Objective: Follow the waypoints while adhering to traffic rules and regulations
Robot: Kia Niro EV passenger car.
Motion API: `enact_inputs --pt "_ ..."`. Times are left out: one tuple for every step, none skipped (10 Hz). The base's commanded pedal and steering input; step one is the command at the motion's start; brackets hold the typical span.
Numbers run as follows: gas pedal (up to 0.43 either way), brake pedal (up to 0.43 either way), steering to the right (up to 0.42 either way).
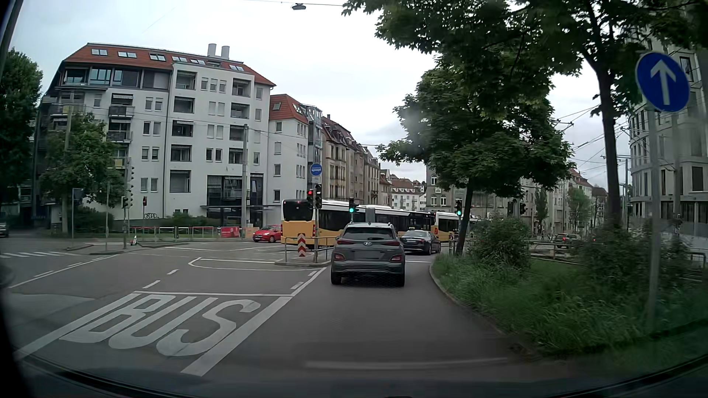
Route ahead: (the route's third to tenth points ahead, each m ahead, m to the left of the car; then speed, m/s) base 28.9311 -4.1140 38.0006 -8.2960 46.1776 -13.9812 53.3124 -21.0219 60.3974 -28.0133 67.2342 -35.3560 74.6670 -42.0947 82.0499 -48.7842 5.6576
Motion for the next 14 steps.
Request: enact_inputs --pt "0.0 0.25 -0.001" --pt "0.0 0.232 0.0" --pt "0.0 0.207 -0.001" --pt "0.0 0.201 0.0" --pt "0.0 0.201 0.0" --pt "0.0 0.201 0.002" --pt "0.0 0.195 0.007" --pt "0.0 0.189 0.014" --pt "0.0 0.183 0.014" --pt "0.0 0.171 0.012" --pt "0.0 0.159 0.004" --pt "0.0 0.152 -0.001" --pt "0.0 0.152 -0.004" --pt "0.0 0.11 -0.004"
